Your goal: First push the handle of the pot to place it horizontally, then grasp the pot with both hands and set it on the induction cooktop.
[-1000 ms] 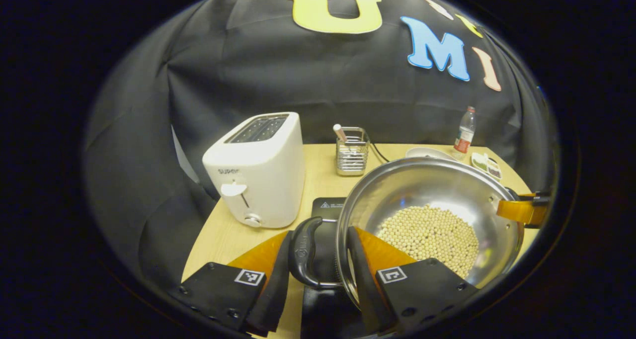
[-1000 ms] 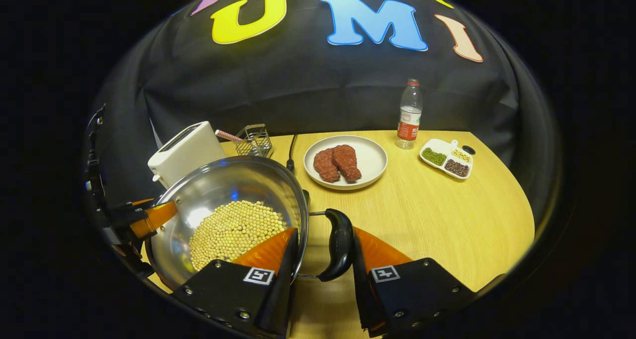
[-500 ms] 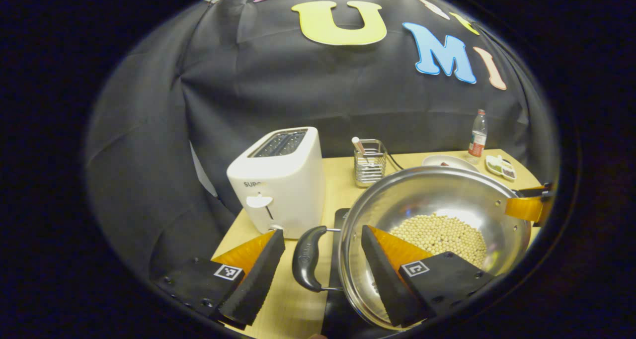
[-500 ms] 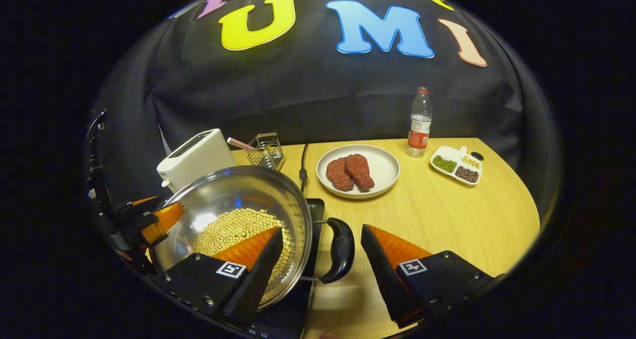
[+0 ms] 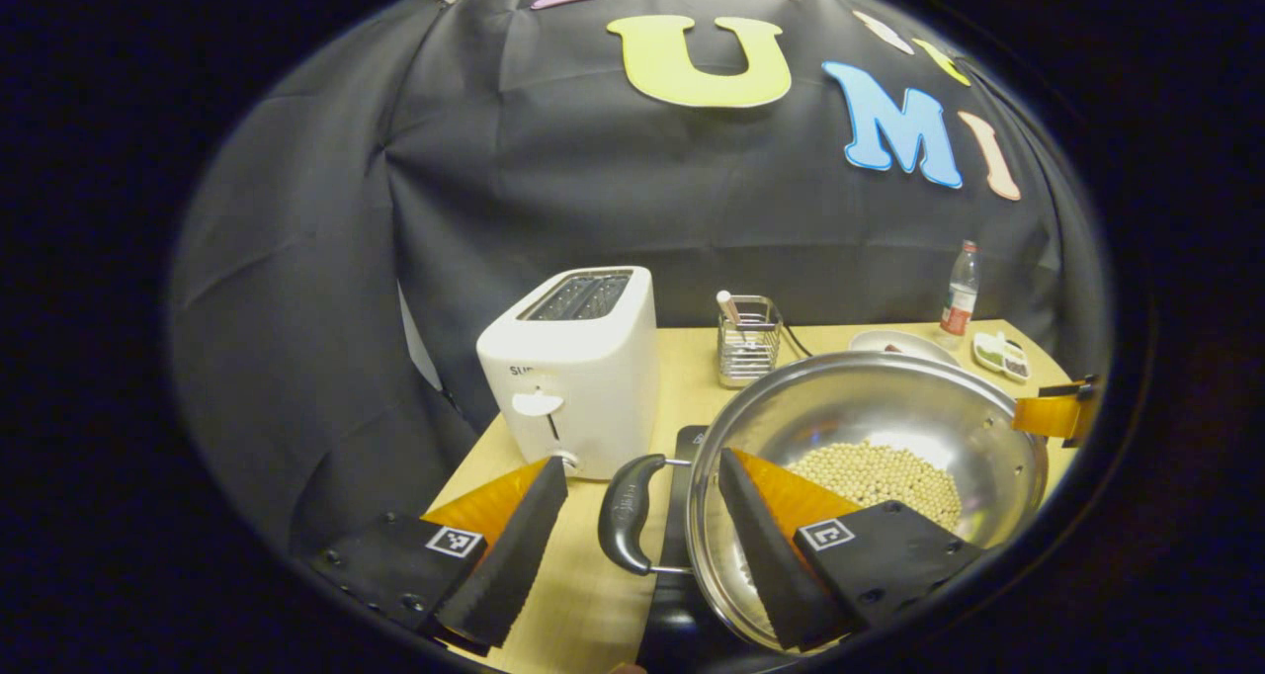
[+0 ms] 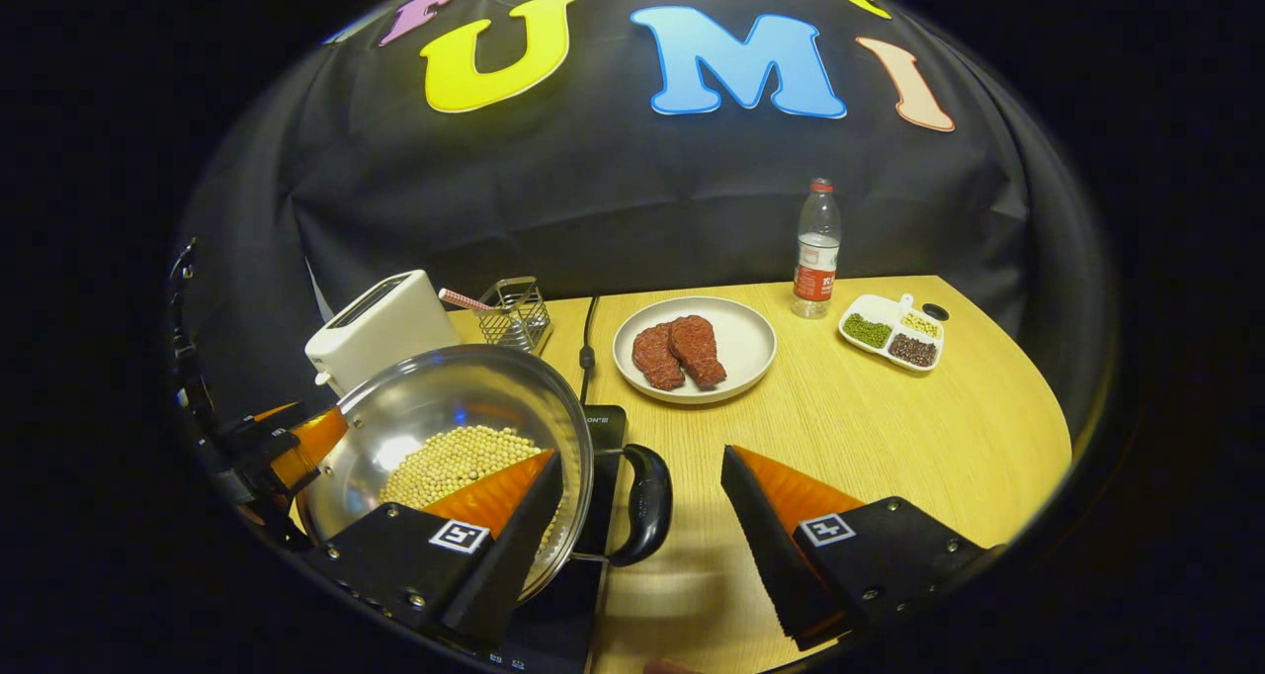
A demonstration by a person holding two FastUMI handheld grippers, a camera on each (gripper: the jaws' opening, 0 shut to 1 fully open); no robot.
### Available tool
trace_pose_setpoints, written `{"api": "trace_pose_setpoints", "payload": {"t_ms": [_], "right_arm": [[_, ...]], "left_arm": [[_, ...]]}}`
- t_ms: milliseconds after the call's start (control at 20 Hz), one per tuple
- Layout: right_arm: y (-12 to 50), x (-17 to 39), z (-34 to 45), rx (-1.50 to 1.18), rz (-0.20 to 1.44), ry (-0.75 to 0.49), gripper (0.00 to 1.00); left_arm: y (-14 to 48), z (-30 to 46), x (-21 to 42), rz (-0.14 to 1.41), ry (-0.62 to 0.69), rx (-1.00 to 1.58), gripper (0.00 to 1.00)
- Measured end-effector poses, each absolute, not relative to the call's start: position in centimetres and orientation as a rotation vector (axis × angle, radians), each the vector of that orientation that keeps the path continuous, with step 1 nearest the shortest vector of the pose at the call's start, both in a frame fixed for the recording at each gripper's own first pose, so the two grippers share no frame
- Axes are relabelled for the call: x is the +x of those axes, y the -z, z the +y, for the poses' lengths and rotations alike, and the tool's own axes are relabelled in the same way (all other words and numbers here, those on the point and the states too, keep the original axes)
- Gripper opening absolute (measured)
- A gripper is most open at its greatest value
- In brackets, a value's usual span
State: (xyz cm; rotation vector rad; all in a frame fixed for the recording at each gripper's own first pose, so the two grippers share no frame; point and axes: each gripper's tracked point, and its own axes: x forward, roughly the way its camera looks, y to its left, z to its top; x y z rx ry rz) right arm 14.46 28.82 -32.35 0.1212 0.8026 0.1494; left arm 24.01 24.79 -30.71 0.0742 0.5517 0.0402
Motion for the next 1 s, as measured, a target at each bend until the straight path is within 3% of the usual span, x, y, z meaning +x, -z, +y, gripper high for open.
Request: {"api": "trace_pose_setpoints", "payload": {"t_ms": [50, 100, 250, 300, 350, 400, 450, 1000], "right_arm": [[32.4, 14.4, 28.9, 0.12, 0.803, -0.153, 0.98], [32.4, 14.3, 28.9, 0.118, 0.804, -0.155, 0.98], [32.1, 14.2, 28.8, 0.122, 0.804, -0.156, 0.98], [31.5, 14.2, 28.5, 0.125, 0.797, -0.149, 0.98], [30.8, 14.2, 28.2, 0.128, 0.78, -0.141, 0.98], [29.8, 14.2, 27.7, 0.128, 0.756, -0.132, 0.98], [28.7, 14.2, 27.1, 0.121, 0.729, -0.123, 0.98], [17.2, 11.3, 16.6, 0.042, 0.488, -0.104, 0.98]], "left_arm": [[30.5, 24.7, 24.2, 0.549, -0.039, 0.077, 0.95], [30.6, 24.6, 24.2, 0.545, -0.04, 0.079, 1.0], [29.9, 24.2, 24.4, 0.526, -0.039, 0.077, 1.0], [29.6, 24.0, 24.4, 0.515, -0.035, 0.074, 0.95], [28.9, 23.7, 24.4, 0.499, -0.029, 0.074, 1.0], [28.2, 23.3, 24.3, 0.478, -0.021, 0.075, 0.95], [27.2, 22.9, 24.3, 0.455, -0.015, 0.079, 1.0], [13.0, 14.5, 19.5, 0.192, -0.025, 0.004, 1.0]]}}
